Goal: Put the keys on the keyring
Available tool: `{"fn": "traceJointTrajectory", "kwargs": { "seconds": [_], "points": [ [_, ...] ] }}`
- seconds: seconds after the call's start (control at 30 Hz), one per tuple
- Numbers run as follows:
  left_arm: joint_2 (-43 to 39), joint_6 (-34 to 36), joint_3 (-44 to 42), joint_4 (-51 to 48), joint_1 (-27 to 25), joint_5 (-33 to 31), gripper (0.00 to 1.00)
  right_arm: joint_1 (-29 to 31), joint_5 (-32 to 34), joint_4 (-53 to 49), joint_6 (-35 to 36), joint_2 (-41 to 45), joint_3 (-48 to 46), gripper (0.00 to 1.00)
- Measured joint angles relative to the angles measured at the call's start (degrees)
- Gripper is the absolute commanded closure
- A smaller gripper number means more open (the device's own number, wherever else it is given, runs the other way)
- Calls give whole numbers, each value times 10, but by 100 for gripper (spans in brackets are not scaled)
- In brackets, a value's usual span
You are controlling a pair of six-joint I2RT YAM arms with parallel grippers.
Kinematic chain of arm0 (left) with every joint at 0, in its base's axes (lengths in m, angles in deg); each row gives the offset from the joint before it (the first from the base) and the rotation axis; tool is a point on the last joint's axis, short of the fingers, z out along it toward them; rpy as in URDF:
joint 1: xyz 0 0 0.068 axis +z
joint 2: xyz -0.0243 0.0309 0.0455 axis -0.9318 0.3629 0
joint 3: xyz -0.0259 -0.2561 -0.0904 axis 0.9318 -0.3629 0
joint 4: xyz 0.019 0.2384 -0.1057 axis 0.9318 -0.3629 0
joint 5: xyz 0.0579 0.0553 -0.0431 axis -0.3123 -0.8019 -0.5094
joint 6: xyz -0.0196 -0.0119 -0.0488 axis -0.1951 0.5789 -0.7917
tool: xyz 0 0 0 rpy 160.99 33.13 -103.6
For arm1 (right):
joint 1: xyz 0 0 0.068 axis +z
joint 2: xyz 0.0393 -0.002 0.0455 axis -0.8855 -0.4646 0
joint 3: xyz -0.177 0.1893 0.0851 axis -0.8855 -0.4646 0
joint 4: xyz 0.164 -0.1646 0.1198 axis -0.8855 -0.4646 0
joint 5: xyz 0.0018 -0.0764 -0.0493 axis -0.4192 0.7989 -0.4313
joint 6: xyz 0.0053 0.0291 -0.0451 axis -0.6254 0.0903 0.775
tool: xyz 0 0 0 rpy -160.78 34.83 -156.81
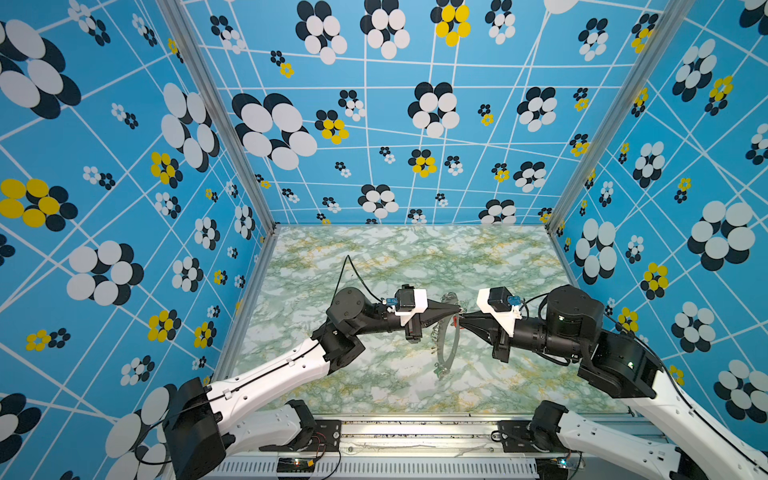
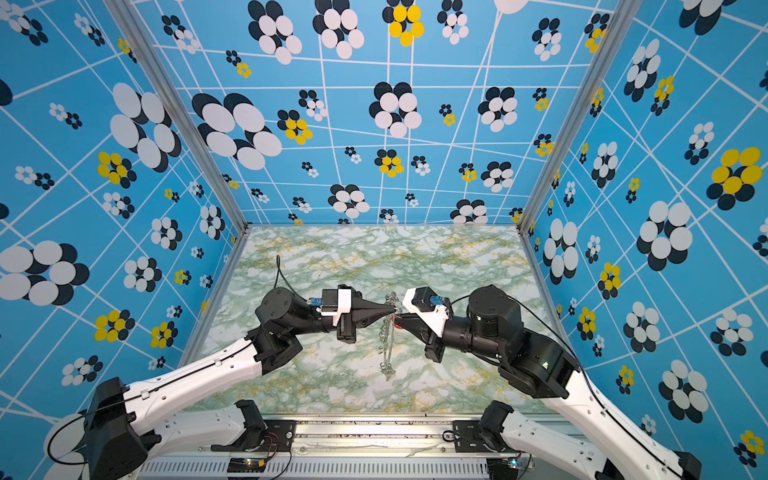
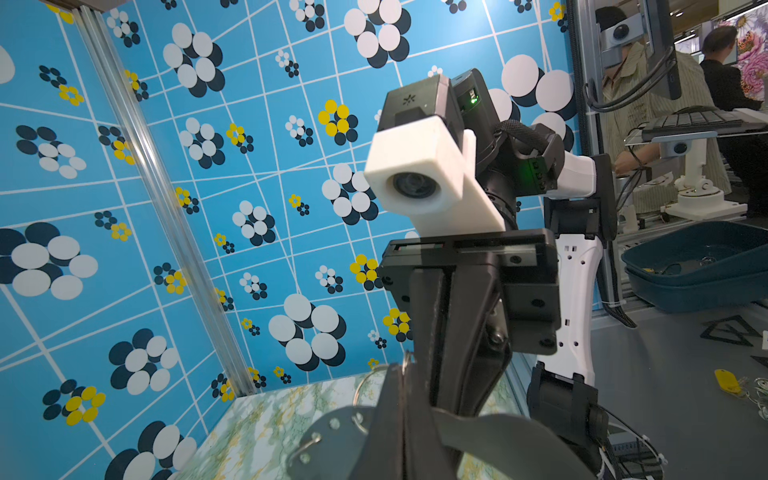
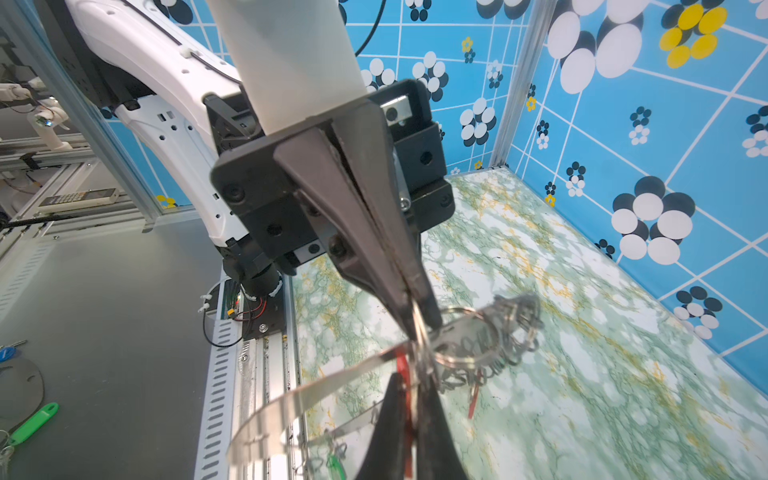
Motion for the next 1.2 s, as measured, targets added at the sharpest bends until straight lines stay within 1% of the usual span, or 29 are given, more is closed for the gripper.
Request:
{"fn": "traceJointTrajectory", "kwargs": {
  "seconds": [0.3, 0.47, 0.5, 0.57, 0.6, 0.67, 0.83, 1.1, 1.2],
  "points": [
    [26, -48, -14, 100, 6, -1, 100, 3, -10, 46, -20, -13, -3, 100],
    [30, -60, -15, 126, 7, 0, 100, 7, -7, 57, -20, -11, -3, 100],
    [30, -62, -17, 129, 7, 0, 100, 9, -4, 57, -20, -9, -3, 95],
    [30, -65, -19, 132, 7, 3, 100, 13, 3, 54, -19, -3, -5, 80],
    [30, -66, -19, 132, 7, 3, 100, 15, 4, 49, -19, 0, -7, 76],
    [30, -69, -19, 132, 8, 5, 100, 20, 10, 38, -15, 7, -8, 72],
    [30, -71, -19, 132, 10, 5, 100, 23, 27, 29, -4, 22, -9, 70],
    [30, -75, -19, 132, 11, 5, 100, 23, 60, 28, 16, 30, -9, 59],
    [30, -75, -19, 132, 11, 5, 100, 24, 73, 28, 26, 30, -9, 58]
  ]
}}
